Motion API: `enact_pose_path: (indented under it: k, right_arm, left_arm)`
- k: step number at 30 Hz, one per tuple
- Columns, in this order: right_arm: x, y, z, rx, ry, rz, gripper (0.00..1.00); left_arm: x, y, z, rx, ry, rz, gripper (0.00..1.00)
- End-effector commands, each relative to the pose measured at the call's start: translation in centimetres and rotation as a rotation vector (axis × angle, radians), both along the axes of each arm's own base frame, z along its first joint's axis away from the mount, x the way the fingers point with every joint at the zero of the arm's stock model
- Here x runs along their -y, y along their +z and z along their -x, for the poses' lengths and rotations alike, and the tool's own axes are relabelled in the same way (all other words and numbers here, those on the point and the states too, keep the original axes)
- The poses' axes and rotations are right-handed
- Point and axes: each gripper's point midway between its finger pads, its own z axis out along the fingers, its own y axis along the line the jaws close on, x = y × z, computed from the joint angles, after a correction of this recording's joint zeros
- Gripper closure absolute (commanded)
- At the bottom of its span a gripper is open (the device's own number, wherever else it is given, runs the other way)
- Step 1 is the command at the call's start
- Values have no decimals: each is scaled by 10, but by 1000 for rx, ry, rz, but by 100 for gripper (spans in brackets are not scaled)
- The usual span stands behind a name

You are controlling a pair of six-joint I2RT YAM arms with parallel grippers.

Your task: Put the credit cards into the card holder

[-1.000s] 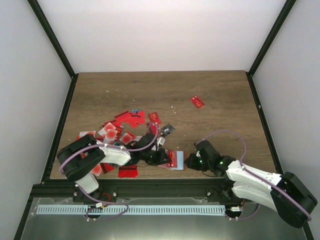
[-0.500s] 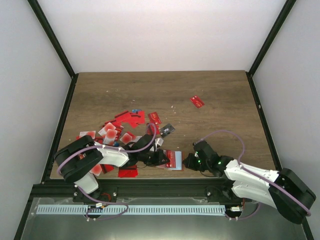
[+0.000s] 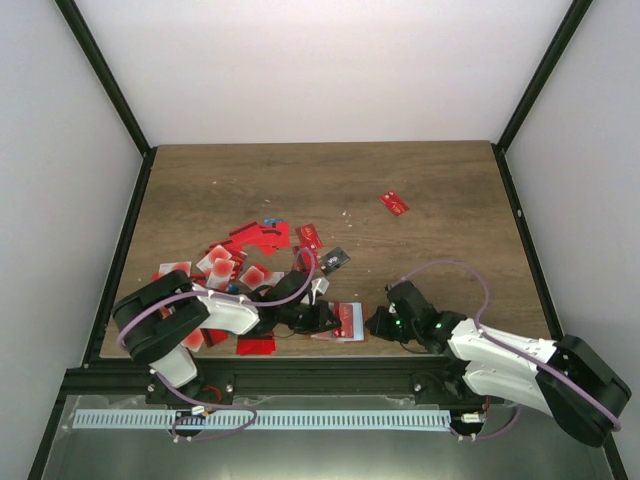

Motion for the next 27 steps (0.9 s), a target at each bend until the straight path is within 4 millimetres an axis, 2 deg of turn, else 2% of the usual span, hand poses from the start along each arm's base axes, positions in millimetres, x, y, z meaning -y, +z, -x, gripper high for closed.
enact_pose_path:
  k: [1, 12, 16, 22, 27]
  right_arm:
    - [11, -22, 19, -80, 12, 62, 99]
    - [10, -21, 19, -79, 11, 52, 99]
    - [10, -20, 19, -77, 9, 54, 99]
    - [11, -20, 18, -72, 5, 60, 99]
    - [11, -20, 17, -70, 6, 62, 99]
  left_arm:
    - [-1, -16, 17, -39, -45, -30, 96]
    - [11, -15, 10, -49, 8, 15, 95]
    - [10, -12, 10, -46, 23, 4, 93]
    - [2, -9, 16, -40, 29, -9, 76]
    - [-9, -10, 17, -6, -2, -98, 60]
